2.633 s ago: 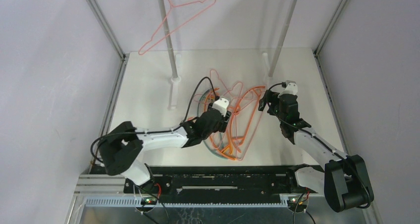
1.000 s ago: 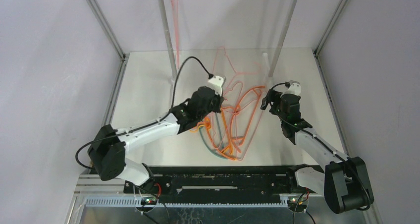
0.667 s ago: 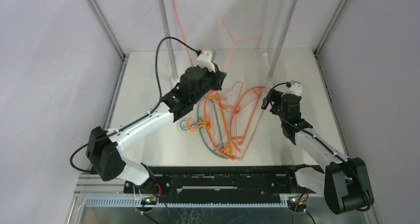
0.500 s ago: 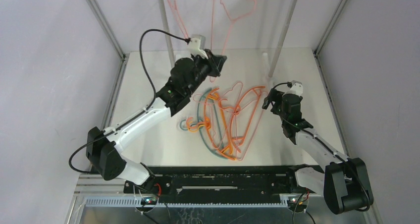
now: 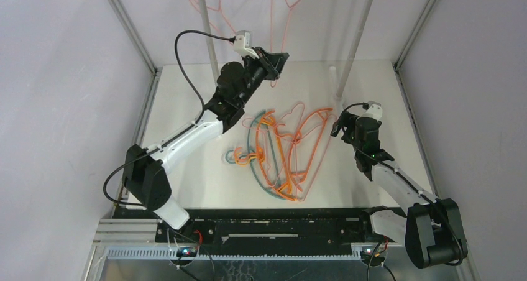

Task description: Organize the hangers

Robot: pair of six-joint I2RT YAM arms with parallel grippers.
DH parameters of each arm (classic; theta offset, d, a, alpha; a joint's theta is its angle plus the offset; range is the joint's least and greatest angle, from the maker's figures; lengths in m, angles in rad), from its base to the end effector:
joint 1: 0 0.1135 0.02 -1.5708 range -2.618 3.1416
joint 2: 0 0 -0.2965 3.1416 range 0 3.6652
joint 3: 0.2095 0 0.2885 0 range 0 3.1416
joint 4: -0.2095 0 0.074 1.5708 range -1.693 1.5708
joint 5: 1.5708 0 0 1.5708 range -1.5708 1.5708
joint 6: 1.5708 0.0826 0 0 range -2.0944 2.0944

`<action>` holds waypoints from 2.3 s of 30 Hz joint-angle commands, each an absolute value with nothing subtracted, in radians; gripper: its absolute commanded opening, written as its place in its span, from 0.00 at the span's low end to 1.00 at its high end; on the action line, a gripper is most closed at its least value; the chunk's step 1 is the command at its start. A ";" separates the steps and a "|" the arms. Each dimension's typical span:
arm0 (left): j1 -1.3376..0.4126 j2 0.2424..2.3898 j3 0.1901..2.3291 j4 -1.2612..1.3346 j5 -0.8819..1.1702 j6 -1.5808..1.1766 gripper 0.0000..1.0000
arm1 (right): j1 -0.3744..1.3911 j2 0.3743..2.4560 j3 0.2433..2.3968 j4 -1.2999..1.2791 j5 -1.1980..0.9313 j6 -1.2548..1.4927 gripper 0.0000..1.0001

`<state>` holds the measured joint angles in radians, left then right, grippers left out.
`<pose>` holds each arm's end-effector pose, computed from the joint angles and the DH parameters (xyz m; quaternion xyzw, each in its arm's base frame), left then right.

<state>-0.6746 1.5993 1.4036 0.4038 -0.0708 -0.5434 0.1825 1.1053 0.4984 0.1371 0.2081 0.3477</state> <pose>0.3707 -0.2890 0.4462 0.0138 0.6299 -0.4258 0.6494 0.2892 0.0360 0.1967 0.1241 0.8403 0.0509 0.5253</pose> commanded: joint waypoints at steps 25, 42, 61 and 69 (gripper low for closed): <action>-0.621 1.774 1.564 0.347 0.049 -0.691 0.00 | 0.164 1.121 0.535 0.170 0.174 0.377 1.00; -0.630 1.753 1.540 0.284 0.082 -0.576 0.61 | 0.160 1.128 0.535 0.178 0.159 0.377 1.00; -0.637 1.387 1.041 0.306 0.062 -0.472 0.98 | 0.160 1.148 0.546 0.174 0.128 0.374 1.00; -0.725 1.340 0.790 0.311 -0.024 -0.533 0.88 | 0.194 1.157 0.565 0.147 0.157 0.342 1.00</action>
